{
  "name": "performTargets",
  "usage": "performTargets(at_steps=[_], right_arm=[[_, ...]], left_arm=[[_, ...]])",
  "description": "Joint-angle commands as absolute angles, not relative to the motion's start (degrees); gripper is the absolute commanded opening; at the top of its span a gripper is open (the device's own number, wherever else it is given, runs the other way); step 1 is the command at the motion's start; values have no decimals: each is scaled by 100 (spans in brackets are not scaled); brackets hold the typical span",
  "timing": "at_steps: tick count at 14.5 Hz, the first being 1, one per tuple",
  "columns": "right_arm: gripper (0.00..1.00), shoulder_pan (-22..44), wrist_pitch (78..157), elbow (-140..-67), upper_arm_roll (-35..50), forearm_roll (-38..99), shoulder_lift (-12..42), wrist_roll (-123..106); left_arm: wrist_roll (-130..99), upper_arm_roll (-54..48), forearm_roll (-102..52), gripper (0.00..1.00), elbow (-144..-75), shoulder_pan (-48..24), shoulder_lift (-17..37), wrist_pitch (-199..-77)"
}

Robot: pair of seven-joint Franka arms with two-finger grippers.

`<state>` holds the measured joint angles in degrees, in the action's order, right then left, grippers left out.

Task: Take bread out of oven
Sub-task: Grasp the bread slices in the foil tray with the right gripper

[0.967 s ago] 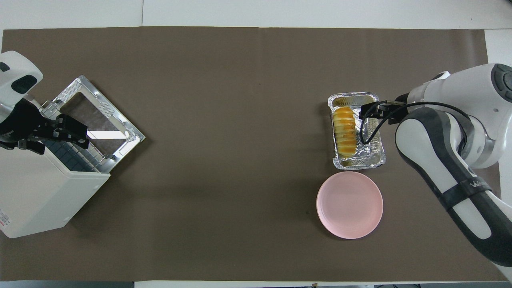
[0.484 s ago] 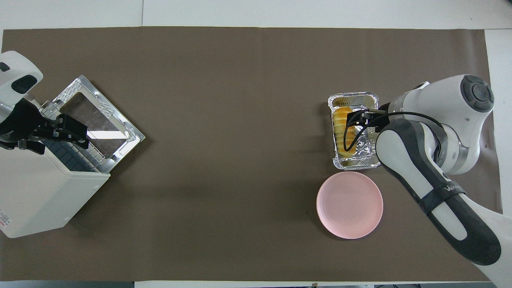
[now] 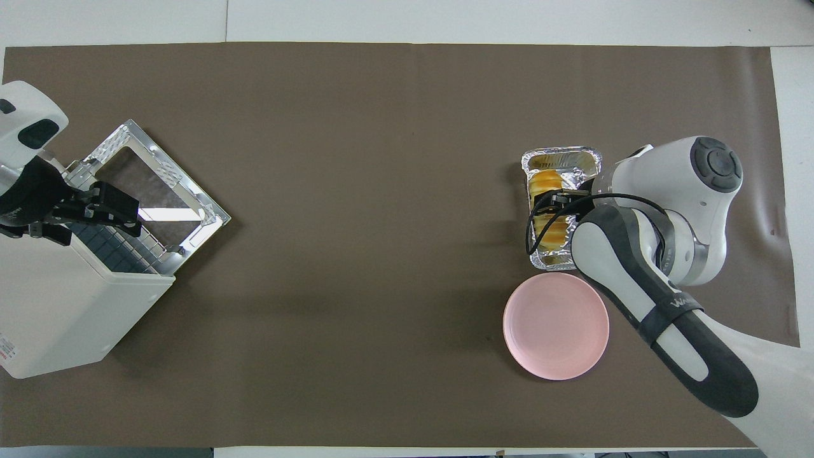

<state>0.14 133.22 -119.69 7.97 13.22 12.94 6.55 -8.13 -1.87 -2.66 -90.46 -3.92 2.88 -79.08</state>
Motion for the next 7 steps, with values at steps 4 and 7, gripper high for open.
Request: performTargets(at_steps=[4, 7], right_arm=[[49, -18, 13456, -12120, 826, 1389, 1257, 650], [4, -52, 13404, -12112, 826, 1389, 1266, 633]], left_arm=[[-800, -237, -158, 100, -9167, -343, 158, -7945], [-800, -237, -158, 100, -9167, -343, 158, -7945]])
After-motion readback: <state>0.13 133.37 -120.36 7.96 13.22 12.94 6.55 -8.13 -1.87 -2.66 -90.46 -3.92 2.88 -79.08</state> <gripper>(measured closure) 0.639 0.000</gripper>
